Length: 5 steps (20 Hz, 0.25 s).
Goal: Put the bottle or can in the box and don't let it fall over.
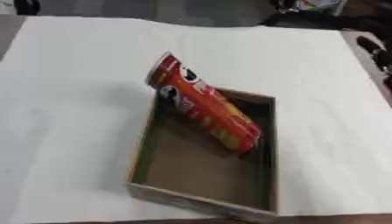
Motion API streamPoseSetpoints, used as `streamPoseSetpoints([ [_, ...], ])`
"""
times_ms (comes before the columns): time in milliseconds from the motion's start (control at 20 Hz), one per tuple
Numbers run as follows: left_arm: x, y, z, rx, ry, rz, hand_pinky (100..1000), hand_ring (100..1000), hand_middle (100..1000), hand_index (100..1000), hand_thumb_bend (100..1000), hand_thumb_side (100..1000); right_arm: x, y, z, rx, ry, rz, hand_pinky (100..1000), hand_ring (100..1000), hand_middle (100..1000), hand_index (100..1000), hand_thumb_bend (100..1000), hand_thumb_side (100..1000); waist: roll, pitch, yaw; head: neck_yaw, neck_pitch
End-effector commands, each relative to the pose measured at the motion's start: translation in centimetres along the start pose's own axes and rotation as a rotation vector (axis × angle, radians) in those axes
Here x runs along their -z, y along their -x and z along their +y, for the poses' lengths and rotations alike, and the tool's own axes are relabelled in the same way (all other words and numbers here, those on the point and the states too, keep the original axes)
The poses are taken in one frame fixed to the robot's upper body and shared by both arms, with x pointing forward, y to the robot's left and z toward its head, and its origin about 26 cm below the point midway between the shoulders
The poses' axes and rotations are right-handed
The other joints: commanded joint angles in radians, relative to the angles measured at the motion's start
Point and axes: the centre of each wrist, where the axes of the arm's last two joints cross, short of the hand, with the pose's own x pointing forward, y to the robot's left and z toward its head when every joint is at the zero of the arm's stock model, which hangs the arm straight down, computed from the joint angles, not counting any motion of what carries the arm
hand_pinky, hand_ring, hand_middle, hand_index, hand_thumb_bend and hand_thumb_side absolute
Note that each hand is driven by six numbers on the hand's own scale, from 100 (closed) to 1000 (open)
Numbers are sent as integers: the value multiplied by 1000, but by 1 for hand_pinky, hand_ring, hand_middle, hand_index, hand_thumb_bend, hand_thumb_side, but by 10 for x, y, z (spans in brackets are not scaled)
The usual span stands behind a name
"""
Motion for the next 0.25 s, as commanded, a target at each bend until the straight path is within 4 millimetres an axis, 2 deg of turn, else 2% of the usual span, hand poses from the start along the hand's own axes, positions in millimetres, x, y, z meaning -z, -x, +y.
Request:
streamPoseSetpoints([
  [50, 1, -11, 5, -15, 12, -28, 715, 773, 611, 804, 100, 506, -6, -5, -7, -12, 37, -55, 1000, 951, 929, 1000, 100, 335, 6, -19, 0, 14, -4],
  [150, -3, -11, 5, -24, 11, -4, 722, 786, 618, 806, 100, 526, -15, 0, -7, 3, 59, -47, 1000, 950, 932, 1000, 100, 331, 9, -17, -1, 22, -5],
  [250, -8, -9, 5, -30, 18, 15, 727, 795, 624, 806, 100, 509, -25, 6, -5, -2, 70, -37, 1000, 955, 932, 1000, 100, 272, 10, -15, -2, 30, -8],
])
